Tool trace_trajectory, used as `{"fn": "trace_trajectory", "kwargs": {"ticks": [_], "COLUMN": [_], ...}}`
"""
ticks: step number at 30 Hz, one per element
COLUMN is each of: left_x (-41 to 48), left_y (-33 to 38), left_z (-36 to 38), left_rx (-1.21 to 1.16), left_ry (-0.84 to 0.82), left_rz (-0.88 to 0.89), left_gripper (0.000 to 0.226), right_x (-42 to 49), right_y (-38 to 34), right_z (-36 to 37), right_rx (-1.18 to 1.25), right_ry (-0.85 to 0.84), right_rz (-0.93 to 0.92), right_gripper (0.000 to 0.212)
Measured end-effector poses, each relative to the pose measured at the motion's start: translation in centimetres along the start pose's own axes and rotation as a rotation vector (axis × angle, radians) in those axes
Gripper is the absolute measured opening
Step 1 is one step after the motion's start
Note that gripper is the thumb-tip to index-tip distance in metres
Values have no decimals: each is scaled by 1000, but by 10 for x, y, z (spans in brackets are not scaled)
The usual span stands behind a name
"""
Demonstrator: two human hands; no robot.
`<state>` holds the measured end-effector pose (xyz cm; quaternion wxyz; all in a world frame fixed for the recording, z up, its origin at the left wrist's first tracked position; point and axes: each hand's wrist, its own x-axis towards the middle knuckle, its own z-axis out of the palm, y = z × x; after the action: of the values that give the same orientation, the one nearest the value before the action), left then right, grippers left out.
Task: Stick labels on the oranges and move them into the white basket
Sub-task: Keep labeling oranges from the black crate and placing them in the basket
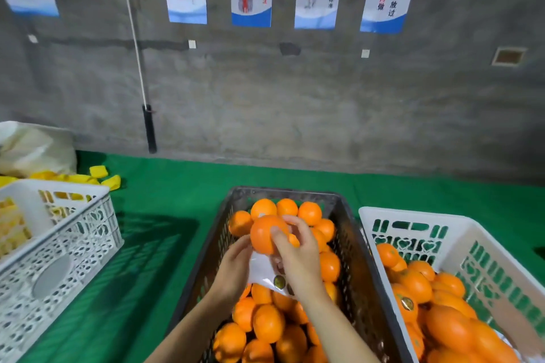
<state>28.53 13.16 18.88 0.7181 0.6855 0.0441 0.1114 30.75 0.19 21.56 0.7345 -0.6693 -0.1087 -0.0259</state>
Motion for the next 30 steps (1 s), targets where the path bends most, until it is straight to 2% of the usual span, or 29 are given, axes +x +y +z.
{"fn": "trace_trajectory", "kwargs": {"ticks": [2, 4, 6, 8, 10, 12, 14, 15, 16, 17, 20, 21, 24, 26, 28, 30], "left_x": [0, -1, 0, 1, 1, -3, -6, -7, -7, -8, -7, -8, -8, -7, -3, -1], "left_y": [3, 9, 15, 17, 17, 18, 17, 16, 16, 16, 19, 20, 19, 19, 16, 13], "left_z": [-1, 0, 0, 0, 2, 2, 0, 0, -1, -2, -3, -3, -2, -3, -7, -10], "left_rx": [-217, -527, -719, -718, -638, -618, -591, -577, -576, -586, -622, -620, -607, -629, -629, -593], "left_ry": [41, -20, -80, -128, -114, -105, -83, -84, -94, -105, -113, -113, -113, -93, -52, 1], "left_rz": [-192, -335, -422, -420, -403, -402, -421, -421, -417, -412, -393, -387, -368, -334, -308, -298], "left_gripper": [31, 49, 71, 76, 68, 63, 60, 60, 62, 63, 66, 68, 73, 72, 71, 66], "right_x": [-2, -2, -2, -5, -7, -6, -4, -3, -2, -2, -5, -5, -10, -14, -20, -24], "right_y": [11, 18, 21, 23, 22, 16, 10, 9, 7, 7, 6, 6, 6, 7, 12, 15], "right_z": [5, 0, -7, -8, -6, -6, -11, -16, -21, -27, -37, -39, -43, -44, -43, -41], "right_rx": [-155, -254, -413, -502, -430, -292, -225, -256, -314, -364, -392, -414, -693, -863, -936, -931], "right_ry": [-28, -97, -156, -202, -202, -67, 199, 309, 350, 316, 55, 28, 65, -20, -138, -177], "right_rz": [-102, -125, -159, -222, -275, -291, -271, -260, -243, -218, -121, -131, -358, -473, -489, -437], "right_gripper": [40, 52, 59, 58, 45, 26, 12, 11, 13, 13, 11, 9, 7, 14, 27, 32]}}
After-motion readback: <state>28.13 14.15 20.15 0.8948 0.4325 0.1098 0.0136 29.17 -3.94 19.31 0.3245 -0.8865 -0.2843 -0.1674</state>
